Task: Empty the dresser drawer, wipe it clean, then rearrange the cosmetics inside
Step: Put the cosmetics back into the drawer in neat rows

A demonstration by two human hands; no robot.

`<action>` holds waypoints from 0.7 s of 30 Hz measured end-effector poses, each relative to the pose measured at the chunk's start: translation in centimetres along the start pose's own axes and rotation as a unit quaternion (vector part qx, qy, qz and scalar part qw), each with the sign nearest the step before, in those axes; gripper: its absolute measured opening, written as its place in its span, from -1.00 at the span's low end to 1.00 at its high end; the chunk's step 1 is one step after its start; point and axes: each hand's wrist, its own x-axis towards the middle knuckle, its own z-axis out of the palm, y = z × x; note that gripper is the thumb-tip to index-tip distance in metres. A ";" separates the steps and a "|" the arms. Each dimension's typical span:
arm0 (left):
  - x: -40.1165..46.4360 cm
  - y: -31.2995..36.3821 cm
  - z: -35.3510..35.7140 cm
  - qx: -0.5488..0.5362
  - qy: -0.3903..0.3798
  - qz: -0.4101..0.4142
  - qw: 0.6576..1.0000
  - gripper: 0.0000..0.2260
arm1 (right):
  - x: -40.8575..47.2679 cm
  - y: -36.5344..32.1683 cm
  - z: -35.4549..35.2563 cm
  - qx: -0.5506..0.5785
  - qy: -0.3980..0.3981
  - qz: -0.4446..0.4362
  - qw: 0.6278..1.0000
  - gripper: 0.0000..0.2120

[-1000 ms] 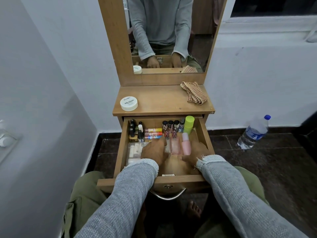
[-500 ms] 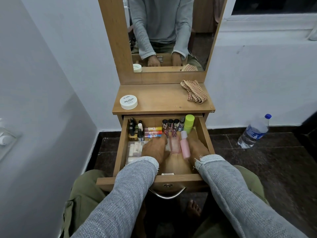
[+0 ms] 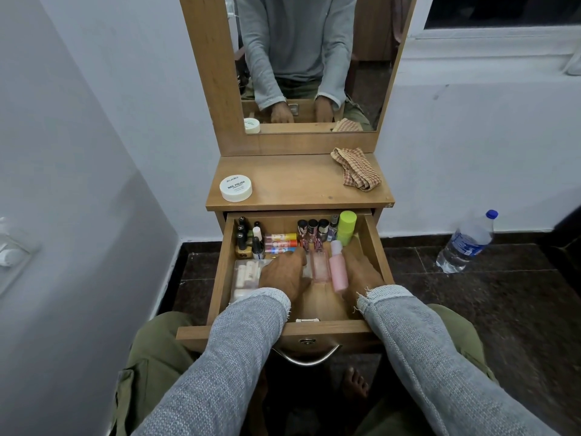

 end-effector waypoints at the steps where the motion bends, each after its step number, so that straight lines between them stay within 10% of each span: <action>1: 0.0 0.0 0.0 -0.003 0.000 -0.001 1.000 -0.67 | -0.2 0.0 0.0 -0.005 -0.001 0.004 1.000 -0.16; 7: -0.7 -0.4 -0.6 -0.072 0.045 -0.004 0.996 -0.70 | -0.8 -0.4 -0.4 -0.023 0.012 -0.031 0.999 -0.07; 14: -0.3 -2.8 -6.6 -0.164 0.267 0.003 0.950 -0.88 | -0.3 -2.3 -0.5 0.005 0.141 -0.141 0.980 -0.45; 21: 4.6 -7.9 -11.6 -0.215 0.320 -0.080 0.919 -0.52 | 0.1 -4.3 0.4 0.025 0.181 -0.176 0.967 -0.55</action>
